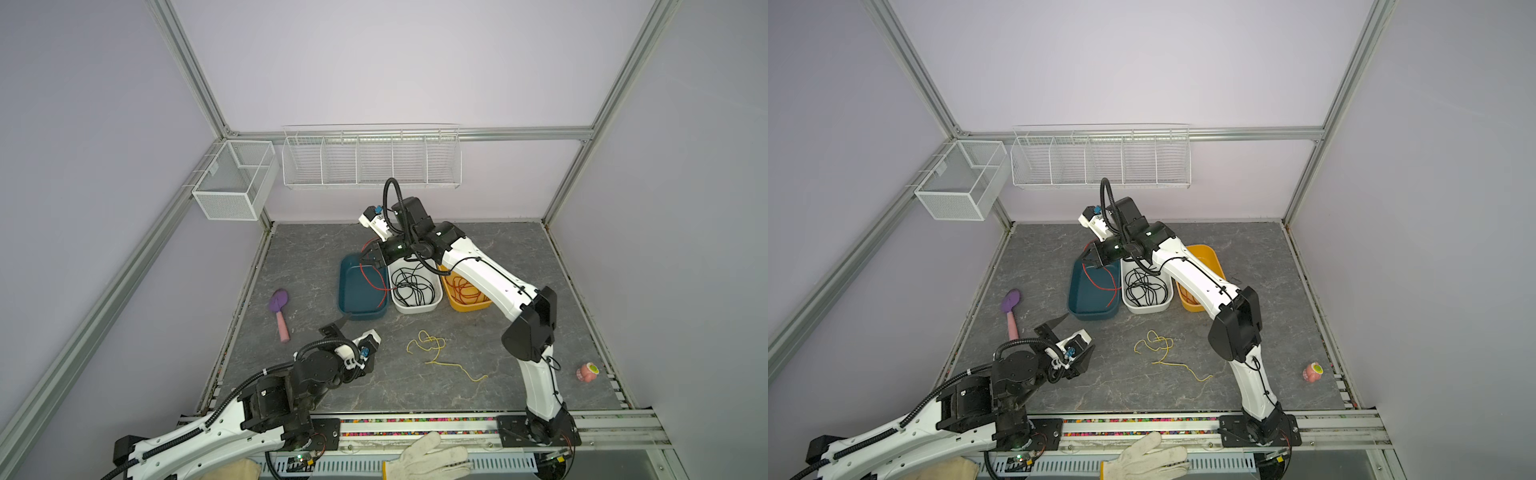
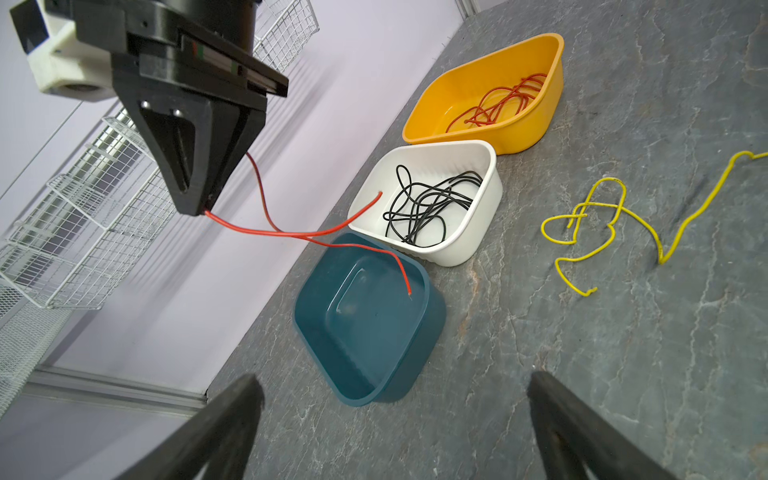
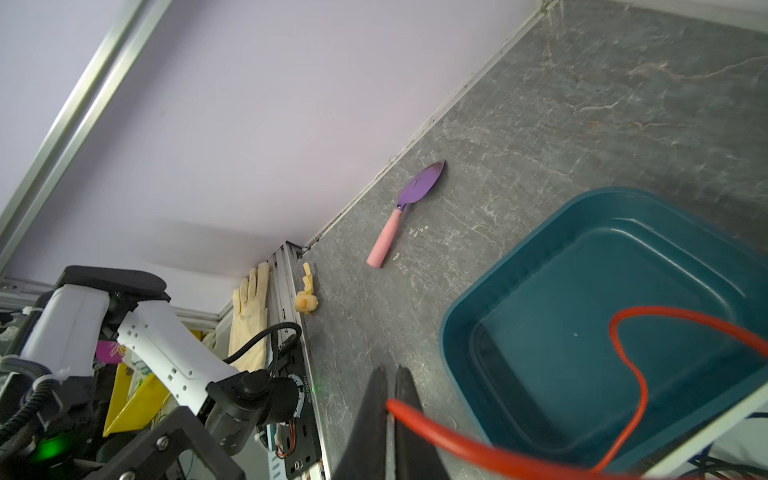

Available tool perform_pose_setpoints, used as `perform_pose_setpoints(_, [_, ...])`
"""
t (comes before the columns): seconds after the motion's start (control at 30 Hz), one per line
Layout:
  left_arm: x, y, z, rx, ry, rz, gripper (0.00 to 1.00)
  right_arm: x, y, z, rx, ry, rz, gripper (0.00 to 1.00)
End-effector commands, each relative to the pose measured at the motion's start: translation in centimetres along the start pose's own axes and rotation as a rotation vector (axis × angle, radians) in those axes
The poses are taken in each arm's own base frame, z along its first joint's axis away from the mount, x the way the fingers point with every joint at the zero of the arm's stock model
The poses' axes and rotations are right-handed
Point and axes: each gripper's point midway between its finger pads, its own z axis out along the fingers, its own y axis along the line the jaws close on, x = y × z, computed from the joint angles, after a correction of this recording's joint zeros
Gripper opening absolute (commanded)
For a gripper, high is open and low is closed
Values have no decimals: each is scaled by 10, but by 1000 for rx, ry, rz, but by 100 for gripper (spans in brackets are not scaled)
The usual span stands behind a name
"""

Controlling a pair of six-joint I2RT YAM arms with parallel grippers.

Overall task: Untangle the cables
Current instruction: 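Raise the red wire with the right gripper, pulling it free of the yellow wire, then carry the red wire over the yellow tub and open the right gripper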

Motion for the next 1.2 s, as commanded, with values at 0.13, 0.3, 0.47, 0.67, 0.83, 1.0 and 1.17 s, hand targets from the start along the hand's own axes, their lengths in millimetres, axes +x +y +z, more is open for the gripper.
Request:
perform_pose_setpoints(0.13, [1,-3,0,19,2,-1,100,-45,-12,-81,100,-216,-7,7])
perform_pose_setpoints(0.3, [2,-4,1,23,4,0,100,-42,-56,-125,241,-296,84,7])
perform_pose_setpoints(0.47, [3,-5,2,29,12,6,100,-22,-119,-166,373,-338,231,7])
perform_pose_setpoints(0.67, [3,-5,2,30,15,6,100,14,-175,-180,448,-312,356,7])
perform_pose_setpoints(0.83, [5,-7,3,33,24,8,99,40,-208,-178,468,-283,431,7])
perform_pose_setpoints(1.0, [6,-9,5,39,34,15,99,71,-238,-167,476,-241,523,7])
perform_pose_setpoints(1.17, [7,-10,6,44,39,19,100,100,-254,-151,476,-215,594,7])
